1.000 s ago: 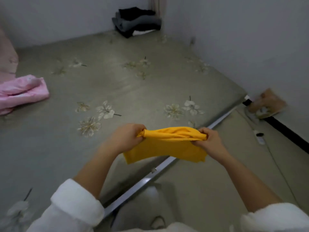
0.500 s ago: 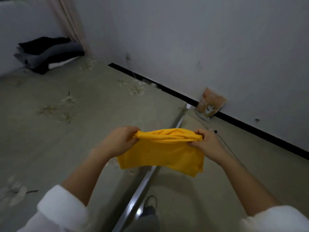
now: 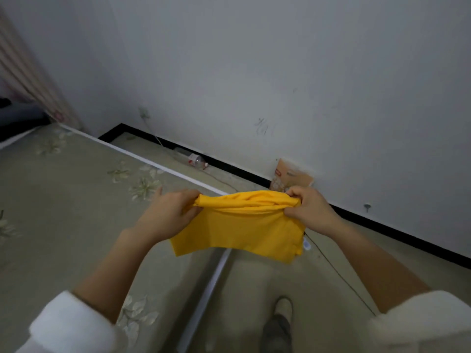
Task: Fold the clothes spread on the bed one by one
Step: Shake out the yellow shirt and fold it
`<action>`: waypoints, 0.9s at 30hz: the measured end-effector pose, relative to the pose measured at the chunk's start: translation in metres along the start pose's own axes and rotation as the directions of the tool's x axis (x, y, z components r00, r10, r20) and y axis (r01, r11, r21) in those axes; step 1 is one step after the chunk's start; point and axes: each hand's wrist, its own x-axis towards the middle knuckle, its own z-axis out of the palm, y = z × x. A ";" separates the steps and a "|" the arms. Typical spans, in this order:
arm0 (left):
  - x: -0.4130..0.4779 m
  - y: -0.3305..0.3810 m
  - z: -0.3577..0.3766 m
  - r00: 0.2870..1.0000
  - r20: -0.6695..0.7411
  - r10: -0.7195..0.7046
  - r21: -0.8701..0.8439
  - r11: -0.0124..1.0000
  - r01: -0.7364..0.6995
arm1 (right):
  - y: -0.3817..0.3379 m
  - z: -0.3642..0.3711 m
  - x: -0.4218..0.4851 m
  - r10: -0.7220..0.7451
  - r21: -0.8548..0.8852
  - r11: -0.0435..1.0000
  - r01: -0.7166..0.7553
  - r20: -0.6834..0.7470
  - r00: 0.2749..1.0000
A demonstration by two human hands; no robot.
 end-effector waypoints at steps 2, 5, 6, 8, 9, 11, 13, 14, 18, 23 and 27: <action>0.040 0.012 0.003 1.000 -0.019 -0.020 -0.008 1.000 0.020 | 0.015 -0.028 0.038 -0.040 0.017 0.999 0.040 0.028 0.999; 0.095 0.028 0.003 0.995 -0.075 -0.063 -0.033 0.998 0.060 | 0.033 -0.072 0.097 -0.075 0.049 0.996 0.072 0.073 0.994; 0.114 0.033 0.002 0.993 -0.091 -0.077 -0.033 0.997 0.074 | 0.038 -0.086 0.117 -0.086 0.050 0.995 0.082 0.092 0.992; 0.149 0.041 -0.001 0.989 -0.100 -0.109 -0.043 0.993 0.106 | 0.046 -0.110 0.158 -0.106 0.024 0.994 0.103 0.118 0.987; 0.167 0.044 -0.002 0.987 -0.107 -0.123 -0.061 0.991 0.117 | 0.049 -0.119 0.179 -0.114 0.010 0.994 0.113 0.121 0.986; 0.201 0.044 -0.004 0.978 -0.151 -0.144 -0.077 0.988 0.134 | 0.054 -0.134 0.223 -0.127 0.014 0.992 0.126 0.129 0.983; 0.234 0.041 -0.007 0.968 -0.163 -0.192 -0.069 0.981 0.183 | 0.058 -0.143 0.265 -0.139 0.035 0.990 0.135 0.165 0.976; 0.253 0.037 -0.008 0.962 -0.164 -0.221 -0.066 0.975 0.212 | 0.060 -0.146 0.290 -0.145 0.045 0.989 0.139 0.181 0.973; 0.315 0.018 -0.016 0.949 -0.167 -0.266 -0.135 0.960 0.245 | 0.061 -0.152 0.379 -0.195 0.048 0.981 0.189 0.217 0.956; 0.391 -0.038 -0.026 0.930 -0.152 -0.336 -0.151 0.937 0.314 | 0.044 -0.143 0.502 -0.256 0.098 0.966 0.237 0.279 0.926; 0.438 -0.083 -0.040 0.897 -0.167 -0.409 -0.188 0.906 0.378 | 0.021 -0.132 0.590 -0.317 0.108 0.949 0.298 0.345 0.884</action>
